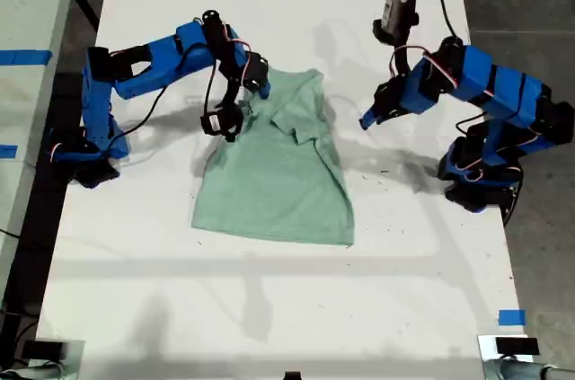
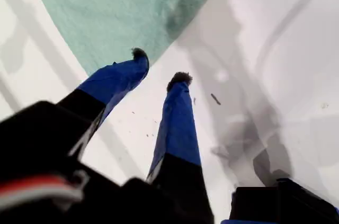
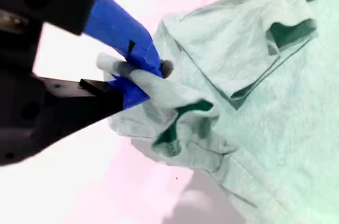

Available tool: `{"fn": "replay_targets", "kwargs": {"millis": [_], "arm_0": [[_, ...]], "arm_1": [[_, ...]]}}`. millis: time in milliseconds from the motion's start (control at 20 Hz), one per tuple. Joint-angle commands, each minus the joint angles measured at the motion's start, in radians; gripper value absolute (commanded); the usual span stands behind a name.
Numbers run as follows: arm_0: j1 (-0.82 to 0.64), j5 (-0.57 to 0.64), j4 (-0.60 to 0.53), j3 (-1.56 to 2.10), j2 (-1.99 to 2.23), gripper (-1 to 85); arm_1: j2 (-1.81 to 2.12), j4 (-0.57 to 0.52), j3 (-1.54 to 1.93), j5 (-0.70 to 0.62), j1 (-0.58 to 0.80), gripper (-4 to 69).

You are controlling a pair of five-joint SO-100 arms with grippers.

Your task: Fold tshirt

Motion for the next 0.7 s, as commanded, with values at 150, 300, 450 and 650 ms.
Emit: {"fn": "replay_targets", "kwargs": {"millis": [150, 300, 450, 650], "arm_0": [[0.080, 0.017, -0.103, -0.063, 0.028, 35.4], [0.075, -0.003, -0.104, -0.063, 0.066, 41.1], [0.074, -0.012, -0.101, -0.063, 0.141, 41.5], [0.087, -0.052, 0.014, -0.061, 0.221, 40.6]], "arm_1": [[0.055, -0.028, 0.006, 0.015, -0.012, 13.0], [0.052, -0.035, 0.008, 0.021, -0.012, 13.0], [0.051, -0.040, 0.011, 0.029, -0.021, 13.0], [0.051, -0.040, 0.006, 0.048, -0.066, 14.0]]}}
